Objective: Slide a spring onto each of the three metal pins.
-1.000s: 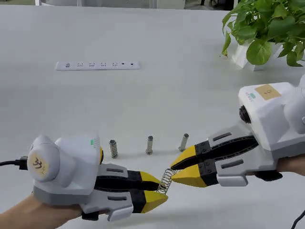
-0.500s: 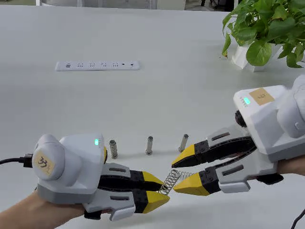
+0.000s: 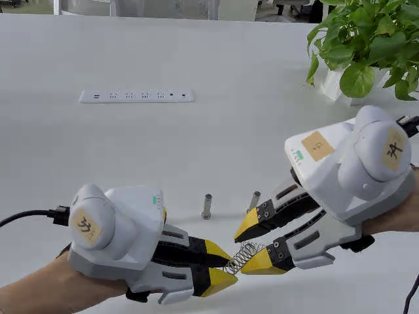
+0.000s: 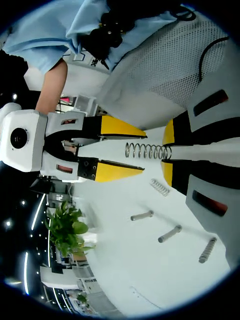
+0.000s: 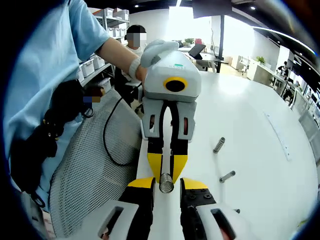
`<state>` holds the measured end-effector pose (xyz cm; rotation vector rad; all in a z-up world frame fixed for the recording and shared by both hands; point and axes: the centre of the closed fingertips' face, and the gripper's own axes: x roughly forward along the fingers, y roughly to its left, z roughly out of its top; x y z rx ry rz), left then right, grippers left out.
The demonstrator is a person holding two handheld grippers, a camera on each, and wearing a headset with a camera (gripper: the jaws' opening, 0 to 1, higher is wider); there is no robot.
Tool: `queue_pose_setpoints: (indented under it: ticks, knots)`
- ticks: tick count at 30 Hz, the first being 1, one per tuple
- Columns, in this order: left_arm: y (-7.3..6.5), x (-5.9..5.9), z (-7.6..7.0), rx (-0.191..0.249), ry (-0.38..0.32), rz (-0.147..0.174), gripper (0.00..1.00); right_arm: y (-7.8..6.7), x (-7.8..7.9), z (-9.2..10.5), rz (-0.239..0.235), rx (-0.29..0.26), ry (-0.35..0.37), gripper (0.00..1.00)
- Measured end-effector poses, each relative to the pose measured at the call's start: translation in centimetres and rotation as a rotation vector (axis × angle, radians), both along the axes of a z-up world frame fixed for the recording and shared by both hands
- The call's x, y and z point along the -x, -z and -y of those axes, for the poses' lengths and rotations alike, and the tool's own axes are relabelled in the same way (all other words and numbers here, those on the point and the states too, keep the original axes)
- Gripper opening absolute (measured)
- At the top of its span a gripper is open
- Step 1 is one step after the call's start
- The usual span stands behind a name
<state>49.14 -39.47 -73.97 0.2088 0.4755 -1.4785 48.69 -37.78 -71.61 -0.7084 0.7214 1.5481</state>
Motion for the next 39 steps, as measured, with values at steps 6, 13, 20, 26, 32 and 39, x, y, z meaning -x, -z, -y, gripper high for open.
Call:
queue_pose_setpoints:
  ticks: [6, 13, 20, 26, 32, 39]
  knots:
    - [0.2, 0.1, 0.1, -0.011, 0.014, 0.005, 0.06, 0.8, 0.3, 0.1, -0.008, 0.030, -0.025, 0.12]
    - [0.1, 0.3, 0.4, -0.003, 0.024, 0.008, 0.06, 1.2, 0.5, 0.3, -0.027, 0.043, -0.027, 0.09]
    - [0.1, 0.3, 0.5, 0.000, 0.025, 0.003, 0.06, 1.5, 0.6, 0.3, -0.036, 0.050, -0.027, 0.08]
    - [0.1, 0.3, 0.4, 0.000, 0.023, -0.001, 0.06, 1.8, 0.7, 0.2, -0.037, 0.062, -0.035, 0.08]
    - [0.1, 0.2, 0.4, -0.003, 0.016, -0.008, 0.06, 1.9, 0.6, 0.0, -0.041, 0.068, -0.034, 0.08]
    - [0.4, 0.3, 0.4, -0.005, 0.004, -0.024, 0.06, 2.1, 0.6, 0.1, -0.040, 0.072, -0.030, 0.07]
